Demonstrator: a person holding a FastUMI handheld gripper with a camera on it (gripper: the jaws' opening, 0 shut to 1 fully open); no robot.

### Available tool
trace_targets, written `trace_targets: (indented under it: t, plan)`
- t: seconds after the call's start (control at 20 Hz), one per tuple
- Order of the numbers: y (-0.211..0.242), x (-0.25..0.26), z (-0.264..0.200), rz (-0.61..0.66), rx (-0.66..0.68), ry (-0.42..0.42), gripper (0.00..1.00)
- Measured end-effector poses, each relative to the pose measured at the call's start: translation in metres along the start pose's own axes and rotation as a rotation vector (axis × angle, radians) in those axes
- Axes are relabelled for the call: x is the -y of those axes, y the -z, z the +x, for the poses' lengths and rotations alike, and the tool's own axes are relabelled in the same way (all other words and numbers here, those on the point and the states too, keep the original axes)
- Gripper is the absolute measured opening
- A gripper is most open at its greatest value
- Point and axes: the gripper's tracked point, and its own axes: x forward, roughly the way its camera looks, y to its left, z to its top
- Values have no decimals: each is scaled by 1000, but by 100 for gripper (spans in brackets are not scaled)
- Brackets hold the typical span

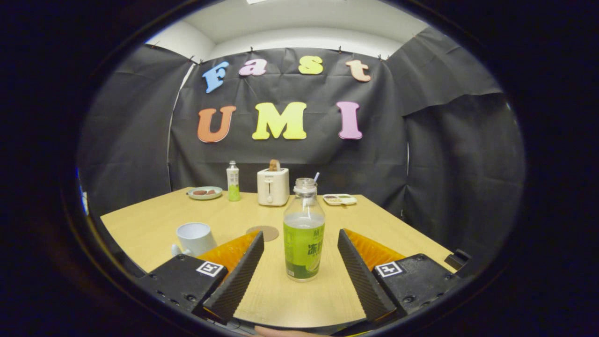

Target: Take the bottle from table, then pour the juice into the cup, finally place the bottle on the coaster

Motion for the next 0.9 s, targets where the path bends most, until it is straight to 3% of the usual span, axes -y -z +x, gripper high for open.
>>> trace_targets:
  t: [0.7,0.9]
  plan:
    - [13,0,73,9,-19,9,100]
    - [25,5,88,-12,-52,47,98]
